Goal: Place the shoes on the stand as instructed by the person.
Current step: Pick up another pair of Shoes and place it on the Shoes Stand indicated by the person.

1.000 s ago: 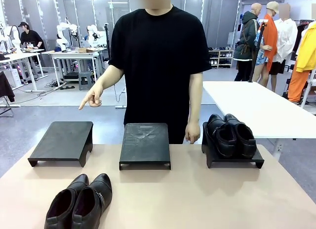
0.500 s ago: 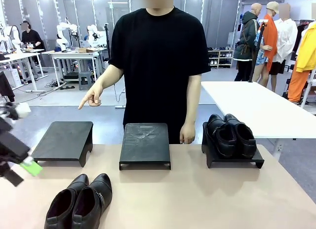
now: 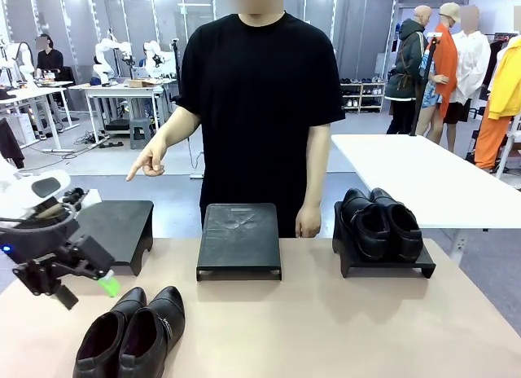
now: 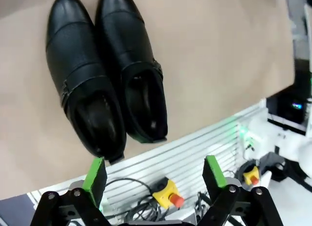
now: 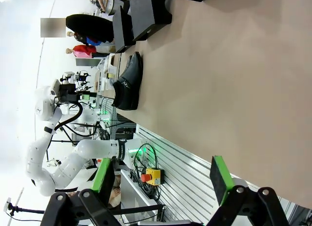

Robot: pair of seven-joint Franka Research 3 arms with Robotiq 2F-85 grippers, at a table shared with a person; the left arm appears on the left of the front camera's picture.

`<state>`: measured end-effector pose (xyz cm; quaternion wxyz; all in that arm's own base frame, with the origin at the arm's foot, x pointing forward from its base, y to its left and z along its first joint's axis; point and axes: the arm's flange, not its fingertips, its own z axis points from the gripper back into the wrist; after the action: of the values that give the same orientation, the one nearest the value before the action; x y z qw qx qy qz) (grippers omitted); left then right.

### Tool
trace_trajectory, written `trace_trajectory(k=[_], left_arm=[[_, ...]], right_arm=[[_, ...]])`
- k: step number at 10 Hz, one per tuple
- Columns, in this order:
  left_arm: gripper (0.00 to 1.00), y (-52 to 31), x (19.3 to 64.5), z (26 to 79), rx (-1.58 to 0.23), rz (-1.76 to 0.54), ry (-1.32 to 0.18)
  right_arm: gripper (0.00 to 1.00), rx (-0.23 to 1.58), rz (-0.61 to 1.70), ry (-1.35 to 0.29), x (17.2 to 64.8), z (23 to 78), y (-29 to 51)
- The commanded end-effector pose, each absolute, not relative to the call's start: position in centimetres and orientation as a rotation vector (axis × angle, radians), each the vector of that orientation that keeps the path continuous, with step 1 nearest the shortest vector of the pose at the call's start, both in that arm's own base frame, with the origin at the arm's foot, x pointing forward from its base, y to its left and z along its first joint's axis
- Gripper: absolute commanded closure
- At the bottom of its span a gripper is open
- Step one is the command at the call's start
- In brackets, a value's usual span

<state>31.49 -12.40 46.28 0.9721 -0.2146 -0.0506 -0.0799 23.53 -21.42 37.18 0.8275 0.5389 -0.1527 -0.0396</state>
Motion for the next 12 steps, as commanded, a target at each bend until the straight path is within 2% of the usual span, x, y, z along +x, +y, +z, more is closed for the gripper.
trace_trajectory(k=[1, 4, 7, 12], left_arm=[[0.0, -13.4, 31.4, 43.2, -0.389, -0.117, -0.11], [0.0, -13.9, 32.1, 39.3, -0.344, -0.076, -0.109], [0.0, -14.0, 32.2, 37.0, -0.307, -0.045, -0.144], [0.0, -14.9, 31.4, 33.3, -0.23, -0.02, -0.121]], right_arm=[[0.0, 1.157, -0.082, -0.341, 23.5, 37.4, -21.4], [0.0, 1.157, -0.082, -0.341, 23.5, 37.4, -21.4], [0.0, 1.157, -0.082, -0.341, 23.5, 37.4, -21.4], [0.0, 1.157, -0.082, -0.341, 23.5, 37.4, -21.4]])
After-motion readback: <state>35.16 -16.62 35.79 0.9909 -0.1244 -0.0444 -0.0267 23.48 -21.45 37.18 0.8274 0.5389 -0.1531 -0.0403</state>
